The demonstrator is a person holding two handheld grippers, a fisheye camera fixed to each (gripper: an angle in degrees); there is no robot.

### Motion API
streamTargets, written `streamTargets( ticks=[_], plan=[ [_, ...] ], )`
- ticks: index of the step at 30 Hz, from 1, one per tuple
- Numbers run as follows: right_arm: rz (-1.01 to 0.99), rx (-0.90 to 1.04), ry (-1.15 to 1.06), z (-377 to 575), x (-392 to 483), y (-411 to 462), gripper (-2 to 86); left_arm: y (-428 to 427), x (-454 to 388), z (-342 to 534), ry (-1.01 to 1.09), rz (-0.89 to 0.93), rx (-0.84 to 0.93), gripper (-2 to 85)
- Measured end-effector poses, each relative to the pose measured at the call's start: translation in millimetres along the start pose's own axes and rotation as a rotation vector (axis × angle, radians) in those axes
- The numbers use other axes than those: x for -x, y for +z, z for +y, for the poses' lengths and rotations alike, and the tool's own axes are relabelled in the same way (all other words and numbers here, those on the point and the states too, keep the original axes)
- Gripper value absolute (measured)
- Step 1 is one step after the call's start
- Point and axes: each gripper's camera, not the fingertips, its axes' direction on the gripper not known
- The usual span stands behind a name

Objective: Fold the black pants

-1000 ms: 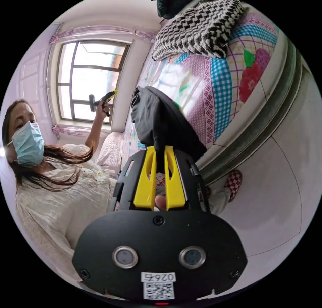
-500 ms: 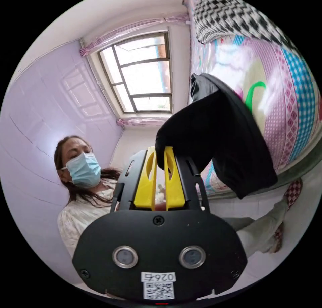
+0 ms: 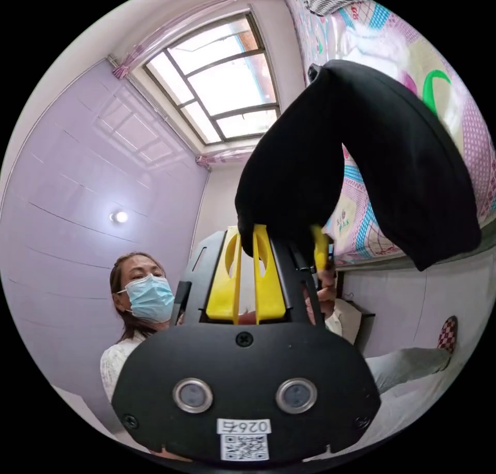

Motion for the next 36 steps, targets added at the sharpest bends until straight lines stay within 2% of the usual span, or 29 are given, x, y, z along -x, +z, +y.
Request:
streamTargets(
  ticks=[2, 3, 5, 7, 12, 14, 16, 17, 19, 24, 26, 28, 31, 33, 36],
  plan=[
    [0.064, 0.046, -0.036, -3, 6, -6, 1.5, -3, -9, -14, -0.022, -0.052, 0.026, 1.1],
    [0.120, 0.059, -0.061, -4, 8, -9, 1.6, -8, -13, -16, -0.026, -0.160, 0.020, 0.7],
    [0.531, 0.117, -0.149, 1, 6, -21, 1.7, -10, -8, -15, -0.063, -0.337, 0.050, 0.6],
    [0.751, 0.241, -0.167, 7, -17, -12, 2.0, -10, 12, -5, -0.176, -0.462, 0.044, 1.4],
    [0.874, 0.320, -0.239, 19, -38, 9, 2.9, -26, 23, 12, -0.321, -0.429, -0.185, 5.5],
    [0.924, 0.352, -0.289, 17, -30, 19, 3.7, -31, 11, 13, -0.324, -0.447, -0.209, 6.2],
    [0.971, 0.384, -0.326, 17, -23, 26, 5.1, -43, -12, 14, -0.300, -0.546, -0.203, 8.2],
    [0.988, 0.392, -0.332, 16, -20, 26, 6.3, -46, -18, 15, -0.289, -0.581, -0.198, 9.0],
    [0.986, 0.377, -0.320, 13, -18, 22, 8.4, -55, -34, 15, -0.239, -0.705, -0.188, 16.2],
    [0.821, 0.356, -0.219, -11, -43, 15, 11.8, -51, -36, -18, -0.169, -0.719, -0.143, 25.5],
    [0.812, 0.363, -0.210, -21, -50, 25, 12.5, -44, -35, -38, -0.140, -0.683, -0.116, 25.5],
    [0.807, 0.368, -0.194, -30, -55, 33, 12.3, -38, -34, -61, -0.136, -0.613, -0.079, 21.2],
    [0.760, 0.349, -0.171, -44, -59, 38, 6.5, -35, -37, -82, -0.164, -0.503, 0.001, 14.9],
    [0.744, 0.359, -0.158, -51, -54, 39, 3.4, -41, -45, -86, -0.167, -0.491, 0.023, 16.0],
    [0.712, 0.364, -0.168, -53, -32, 37, 2.2, -63, -57, -82, -0.181, -0.472, -0.048, 24.5]
  ],
)
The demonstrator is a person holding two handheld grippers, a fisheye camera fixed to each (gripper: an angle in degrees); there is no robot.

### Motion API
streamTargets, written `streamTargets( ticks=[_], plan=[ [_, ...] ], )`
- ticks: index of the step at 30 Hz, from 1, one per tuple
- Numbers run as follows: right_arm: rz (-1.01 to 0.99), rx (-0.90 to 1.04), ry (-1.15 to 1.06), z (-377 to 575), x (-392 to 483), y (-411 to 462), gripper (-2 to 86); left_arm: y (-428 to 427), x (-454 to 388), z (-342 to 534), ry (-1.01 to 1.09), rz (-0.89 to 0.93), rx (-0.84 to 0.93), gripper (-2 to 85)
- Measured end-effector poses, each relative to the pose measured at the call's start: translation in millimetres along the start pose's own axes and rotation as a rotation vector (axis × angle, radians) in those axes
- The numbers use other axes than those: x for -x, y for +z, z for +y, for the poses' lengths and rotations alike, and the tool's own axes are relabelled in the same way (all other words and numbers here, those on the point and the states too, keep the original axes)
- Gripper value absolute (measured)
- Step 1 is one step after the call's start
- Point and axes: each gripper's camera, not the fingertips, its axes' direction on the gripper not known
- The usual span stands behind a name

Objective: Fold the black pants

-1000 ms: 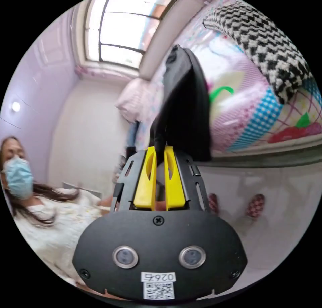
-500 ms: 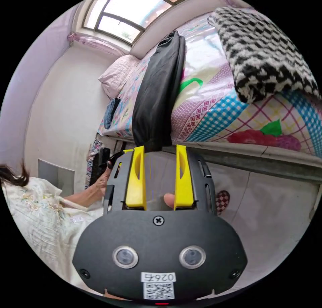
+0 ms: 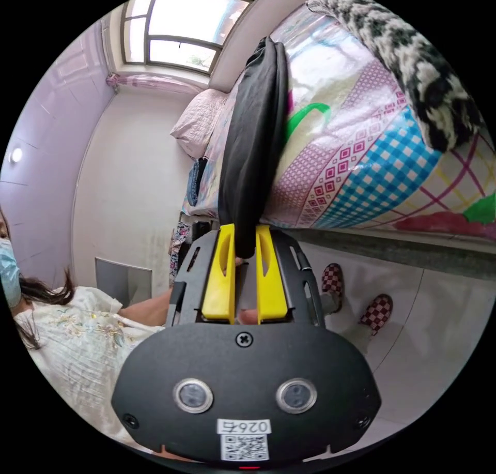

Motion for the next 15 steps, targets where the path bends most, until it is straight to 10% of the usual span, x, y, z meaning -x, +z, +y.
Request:
streamTargets(
  ticks=[6, 15],
  plan=[
    [-0.173, -0.061, 0.077, -7, 25, -43, 2.1, -34, -12, -3, -0.019, 0.178, -0.151, 20.5],
    [0.078, -0.041, -0.138, -15, 82, -85, 10.0, -76, -46, -22, -0.037, 0.494, -0.075, 6.0]
  ],
)
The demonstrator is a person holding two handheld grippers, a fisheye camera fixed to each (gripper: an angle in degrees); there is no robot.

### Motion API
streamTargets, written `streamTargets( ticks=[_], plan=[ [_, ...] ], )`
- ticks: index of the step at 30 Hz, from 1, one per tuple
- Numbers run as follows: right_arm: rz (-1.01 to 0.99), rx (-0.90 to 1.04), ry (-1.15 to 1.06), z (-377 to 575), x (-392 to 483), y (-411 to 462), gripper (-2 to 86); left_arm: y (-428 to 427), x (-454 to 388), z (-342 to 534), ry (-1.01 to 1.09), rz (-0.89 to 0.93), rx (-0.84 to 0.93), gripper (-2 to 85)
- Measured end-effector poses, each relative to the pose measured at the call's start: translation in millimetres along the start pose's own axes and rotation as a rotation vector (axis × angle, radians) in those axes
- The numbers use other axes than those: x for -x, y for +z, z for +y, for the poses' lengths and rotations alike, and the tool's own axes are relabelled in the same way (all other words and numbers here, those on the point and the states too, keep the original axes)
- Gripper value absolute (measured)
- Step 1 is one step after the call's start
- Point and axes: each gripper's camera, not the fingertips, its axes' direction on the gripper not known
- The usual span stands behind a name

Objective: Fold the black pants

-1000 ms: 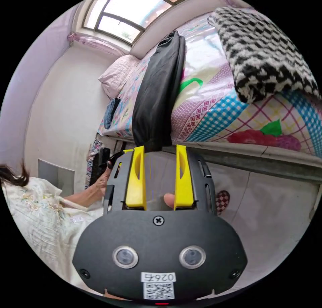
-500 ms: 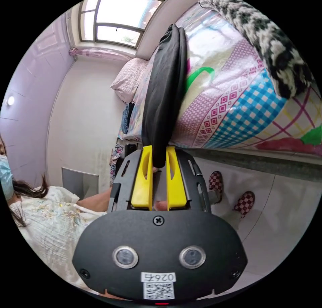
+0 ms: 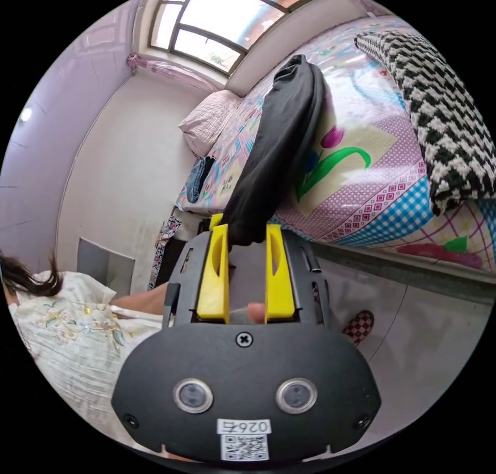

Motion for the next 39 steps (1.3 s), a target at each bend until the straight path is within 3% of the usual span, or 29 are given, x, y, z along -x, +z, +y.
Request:
streamTargets(
  ticks=[3, 5, 12, 18, 22, 26, 31, 33, 34, 35, 36, 37, 39],
  plan=[
    [-0.056, 0.003, 0.025, 4, -18, -8, 15.8, -15, -13, 5, -0.018, 0.044, -0.051, 5.8],
    [-0.211, -0.012, 0.095, 2, -46, -10, 18.9, -21, -19, 7, -0.028, 0.055, -0.068, 5.8],
    [-0.405, -0.028, 0.137, -16, -81, -5, 22.8, -25, -42, 5, -0.026, 0.126, -0.088, 5.9],
    [-0.683, -0.018, 0.108, -38, -105, -9, 5.1, -29, -46, 10, -0.051, 0.106, -0.086, 5.9],
    [-0.536, 0.056, 0.038, -40, -91, -42, 3.0, -20, -55, 17, -0.059, -0.039, -0.022, 6.0],
    [-0.489, 0.120, 0.031, -36, -85, -53, 2.8, -11, -55, 29, -0.083, -0.075, -0.036, 6.1],
    [-0.320, 0.221, -0.009, -31, -68, -52, 2.0, 6, -71, 49, -0.143, -0.281, -0.035, 6.1],
    [-0.403, 0.231, 0.052, -29, -65, -55, 1.9, 22, -97, 54, -0.045, -0.205, -0.060, 6.1],
    [-0.441, 0.165, -0.014, -29, -48, -71, 1.8, 35, -114, 51, 0.053, -0.286, 0.007, 6.1],
    [-0.350, 0.181, -0.088, -32, -35, -76, 1.6, 40, -117, 49, 0.077, -0.374, 0.047, 6.1],
    [-0.287, 0.218, -0.110, -33, -32, -72, 1.6, 46, -107, 47, 0.003, -0.511, 0.100, 6.1],
    [-0.242, 0.308, -0.082, -36, -33, -62, 1.5, 51, -99, 49, -0.023, -0.435, 0.101, 6.1],
    [-0.281, 0.253, -0.102, -37, -24, -71, 1.3, 52, -95, 54, 0.009, -0.362, 0.052, 6.1]
  ],
)
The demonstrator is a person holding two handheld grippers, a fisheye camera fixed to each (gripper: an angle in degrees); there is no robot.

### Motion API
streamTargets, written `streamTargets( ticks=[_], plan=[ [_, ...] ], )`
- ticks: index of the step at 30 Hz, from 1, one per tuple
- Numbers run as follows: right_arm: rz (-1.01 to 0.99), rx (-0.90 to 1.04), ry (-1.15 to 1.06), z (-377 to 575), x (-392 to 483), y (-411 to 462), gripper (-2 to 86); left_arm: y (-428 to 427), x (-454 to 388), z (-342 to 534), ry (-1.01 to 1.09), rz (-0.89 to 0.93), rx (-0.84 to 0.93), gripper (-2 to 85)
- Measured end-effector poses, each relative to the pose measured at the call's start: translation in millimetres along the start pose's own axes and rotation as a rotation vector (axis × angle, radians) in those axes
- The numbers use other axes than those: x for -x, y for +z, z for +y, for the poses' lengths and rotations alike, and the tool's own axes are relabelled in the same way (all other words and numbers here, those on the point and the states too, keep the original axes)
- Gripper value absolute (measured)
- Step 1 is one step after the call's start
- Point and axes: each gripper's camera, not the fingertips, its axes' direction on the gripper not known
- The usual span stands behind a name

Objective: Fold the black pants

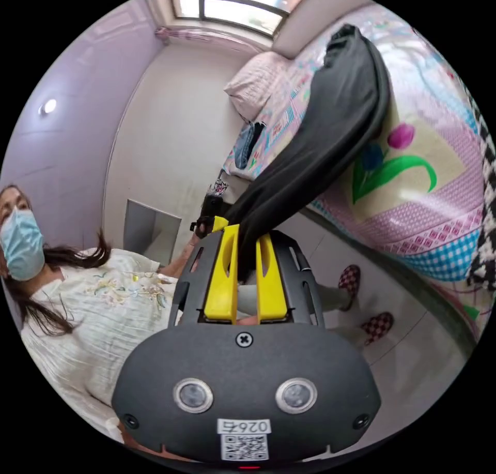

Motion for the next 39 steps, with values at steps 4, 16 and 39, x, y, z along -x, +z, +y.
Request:
streamTargets(
  ticks=[4, 16, 39],
  plan=[
    [0.017, 0.091, 0.079, 10, -32, 21, 1.2, 24, 39, 21, -0.080, -0.018, 0.033, 6.1],
    [0.197, 0.084, 0.063, 54, -45, 78, 1.4, 81, 122, 54, -0.157, -0.077, 0.170, 6.6],
    [0.684, -0.076, -0.066, -10, -59, 205, 1.9, 19, 172, 8, 0.062, -0.214, -0.066, 11.2]
  ],
)
